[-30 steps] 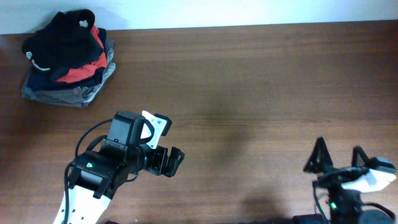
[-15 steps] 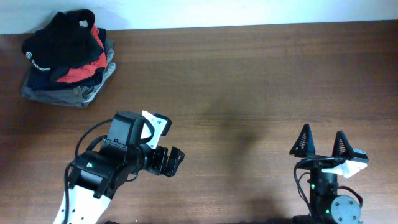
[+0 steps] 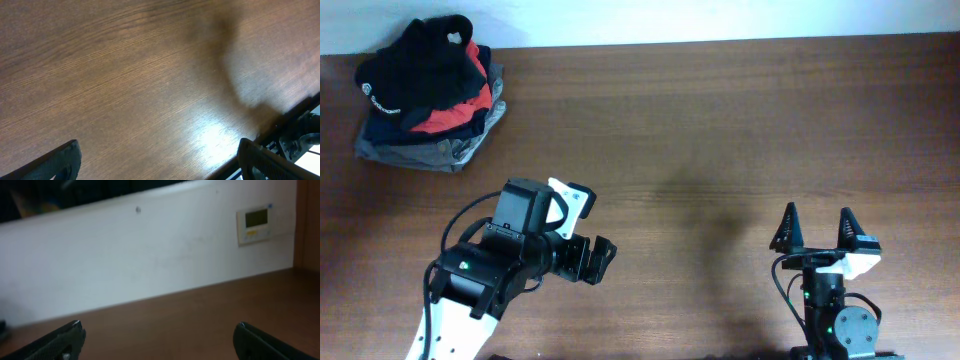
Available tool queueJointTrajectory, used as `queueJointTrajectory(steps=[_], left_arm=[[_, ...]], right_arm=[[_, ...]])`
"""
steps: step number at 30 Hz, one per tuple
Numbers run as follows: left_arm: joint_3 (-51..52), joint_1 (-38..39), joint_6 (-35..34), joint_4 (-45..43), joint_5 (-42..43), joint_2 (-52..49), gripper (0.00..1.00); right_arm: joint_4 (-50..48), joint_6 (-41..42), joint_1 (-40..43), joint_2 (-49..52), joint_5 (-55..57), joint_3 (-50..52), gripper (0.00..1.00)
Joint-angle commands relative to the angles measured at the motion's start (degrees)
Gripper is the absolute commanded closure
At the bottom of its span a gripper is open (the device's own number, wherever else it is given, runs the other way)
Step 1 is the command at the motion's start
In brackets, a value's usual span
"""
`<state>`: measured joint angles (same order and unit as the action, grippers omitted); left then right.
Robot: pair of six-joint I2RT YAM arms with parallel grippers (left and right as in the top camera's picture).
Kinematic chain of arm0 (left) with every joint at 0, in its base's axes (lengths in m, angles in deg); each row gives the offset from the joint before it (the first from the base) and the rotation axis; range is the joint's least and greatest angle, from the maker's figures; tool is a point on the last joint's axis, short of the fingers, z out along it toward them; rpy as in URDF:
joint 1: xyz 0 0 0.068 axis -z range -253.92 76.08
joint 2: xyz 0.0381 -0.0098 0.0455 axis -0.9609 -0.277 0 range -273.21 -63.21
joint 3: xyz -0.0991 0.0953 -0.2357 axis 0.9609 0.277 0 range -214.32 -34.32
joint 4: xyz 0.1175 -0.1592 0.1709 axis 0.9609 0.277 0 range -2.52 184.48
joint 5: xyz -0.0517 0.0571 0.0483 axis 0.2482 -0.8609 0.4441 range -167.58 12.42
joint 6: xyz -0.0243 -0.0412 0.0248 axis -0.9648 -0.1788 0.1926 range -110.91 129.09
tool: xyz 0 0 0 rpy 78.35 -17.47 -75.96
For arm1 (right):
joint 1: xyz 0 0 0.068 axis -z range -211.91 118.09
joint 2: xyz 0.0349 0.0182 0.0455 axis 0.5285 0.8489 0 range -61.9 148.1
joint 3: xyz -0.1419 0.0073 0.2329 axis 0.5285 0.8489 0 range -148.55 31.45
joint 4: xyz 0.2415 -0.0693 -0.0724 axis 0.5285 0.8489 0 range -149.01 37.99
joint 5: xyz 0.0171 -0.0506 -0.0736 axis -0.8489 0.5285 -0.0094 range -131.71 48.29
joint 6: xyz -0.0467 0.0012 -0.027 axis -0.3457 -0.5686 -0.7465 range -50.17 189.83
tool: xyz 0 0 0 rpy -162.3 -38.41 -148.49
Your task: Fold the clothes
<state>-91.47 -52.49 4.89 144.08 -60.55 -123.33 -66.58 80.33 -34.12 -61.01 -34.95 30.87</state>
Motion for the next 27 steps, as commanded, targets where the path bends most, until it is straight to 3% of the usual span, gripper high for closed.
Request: queueJointTrajectory(steps=[1, 8, 27], left_arm=[[0.1, 0.2, -0.5, 0.0, -0.4, -0.2, 0.01], [0.1, 0.2, -0.5, 0.0, -0.4, -0.2, 0.01], [0.1, 0.2, -0.5, 0.0, -0.4, -0.2, 0.01]], right_arm=[[1.9, -2.6, 0.4, -0.7, -1.4, 0.3, 0.01], [12.0, -2.6, 0.4, -0.7, -1.9, 0.3, 0.01], [11.9, -2.6, 0.4, -0.7, -2.1, 0.3, 0.01]])
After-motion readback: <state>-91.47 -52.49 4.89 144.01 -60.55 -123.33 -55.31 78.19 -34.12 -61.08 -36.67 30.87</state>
